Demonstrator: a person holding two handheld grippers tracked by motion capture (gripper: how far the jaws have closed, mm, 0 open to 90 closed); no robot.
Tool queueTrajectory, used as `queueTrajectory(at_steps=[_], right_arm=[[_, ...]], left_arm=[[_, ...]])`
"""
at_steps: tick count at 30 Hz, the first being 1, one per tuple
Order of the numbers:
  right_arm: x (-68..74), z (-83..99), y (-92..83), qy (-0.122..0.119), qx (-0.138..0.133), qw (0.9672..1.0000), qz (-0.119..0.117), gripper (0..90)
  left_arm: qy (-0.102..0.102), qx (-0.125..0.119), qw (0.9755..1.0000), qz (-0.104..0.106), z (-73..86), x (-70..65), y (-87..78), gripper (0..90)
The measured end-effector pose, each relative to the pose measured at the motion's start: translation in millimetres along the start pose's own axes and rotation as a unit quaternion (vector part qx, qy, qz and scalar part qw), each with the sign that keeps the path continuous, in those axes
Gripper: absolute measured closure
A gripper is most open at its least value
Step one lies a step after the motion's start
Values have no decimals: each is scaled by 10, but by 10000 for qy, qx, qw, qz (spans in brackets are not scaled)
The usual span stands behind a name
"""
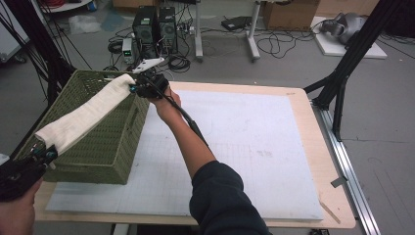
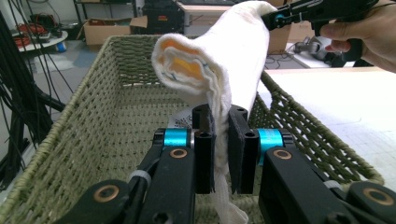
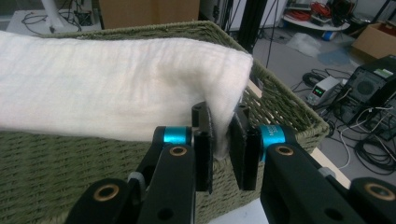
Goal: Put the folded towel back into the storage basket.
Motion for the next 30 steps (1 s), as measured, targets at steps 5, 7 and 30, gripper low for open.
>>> queueTrajectory(at_steps=[5,7,30], right_arm=[[2,-22,66,26,26,10000,29,806],[0,-30,91,22,39,10000,46,805],[53,-67,-51,1,25,10000,78,503]], left_arm=[[-21,2,10000,-72,-7,52,23,817],[-46,7,9999,-109,-3,75,30,815],[-208,-261,9990,-292,-188,88,-29,383]])
Point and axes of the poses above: each handheld gripper's, and its own axes: y roughly forward along the jaws, z roughly out of its underside, x roughly to its left, the point moved 7 cm from there along y, roughly forward along the jaws, and after that the axes turned 6 degrees about -z, right-handed, at the moved point
